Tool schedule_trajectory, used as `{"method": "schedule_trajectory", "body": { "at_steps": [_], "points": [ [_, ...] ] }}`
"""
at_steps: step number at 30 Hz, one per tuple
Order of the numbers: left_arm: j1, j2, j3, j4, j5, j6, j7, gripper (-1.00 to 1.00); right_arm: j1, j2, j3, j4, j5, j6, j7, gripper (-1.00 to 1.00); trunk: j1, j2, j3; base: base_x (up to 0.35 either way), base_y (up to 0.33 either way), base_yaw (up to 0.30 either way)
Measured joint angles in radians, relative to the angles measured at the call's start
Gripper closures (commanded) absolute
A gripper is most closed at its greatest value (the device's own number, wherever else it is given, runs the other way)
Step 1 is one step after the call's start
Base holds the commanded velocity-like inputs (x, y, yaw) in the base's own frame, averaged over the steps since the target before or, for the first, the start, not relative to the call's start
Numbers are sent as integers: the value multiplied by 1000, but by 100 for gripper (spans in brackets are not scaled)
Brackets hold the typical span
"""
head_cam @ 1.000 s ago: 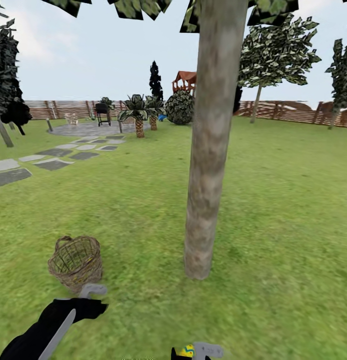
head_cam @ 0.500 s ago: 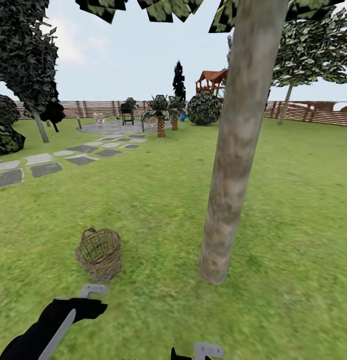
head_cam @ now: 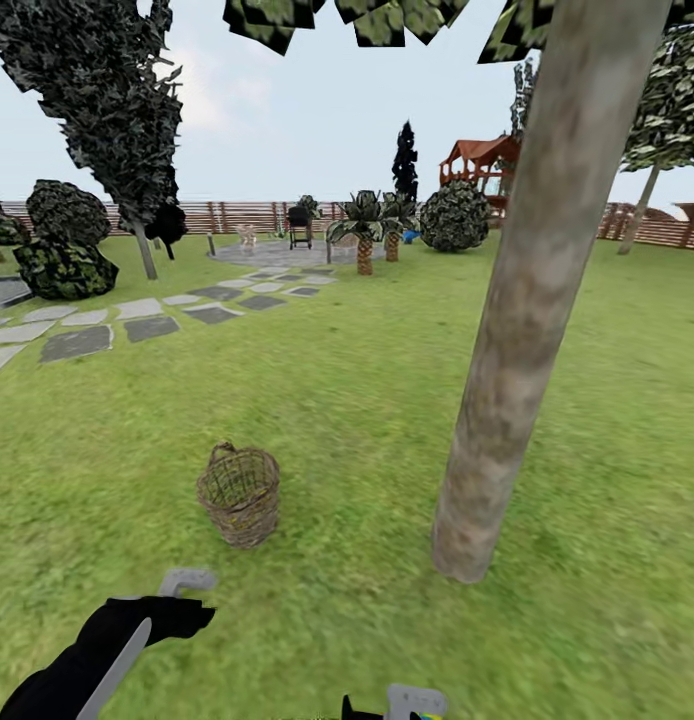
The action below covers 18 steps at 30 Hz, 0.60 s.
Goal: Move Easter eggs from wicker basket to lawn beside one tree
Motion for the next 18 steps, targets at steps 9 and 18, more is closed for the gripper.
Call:
{"method": "schedule_trajectory", "body": {
  "at_steps": [9,18],
  "points": [
    [0,0,0,0,0,0,0,-100,0,0,0,1,1,0,0,-100,-34,63,28,-101,127,283],
    [0,0,0,0,0,2,0,-100,0,0,0,1,1,0,0,-100,-69,127,57,-157,238,283]
  ]
}}
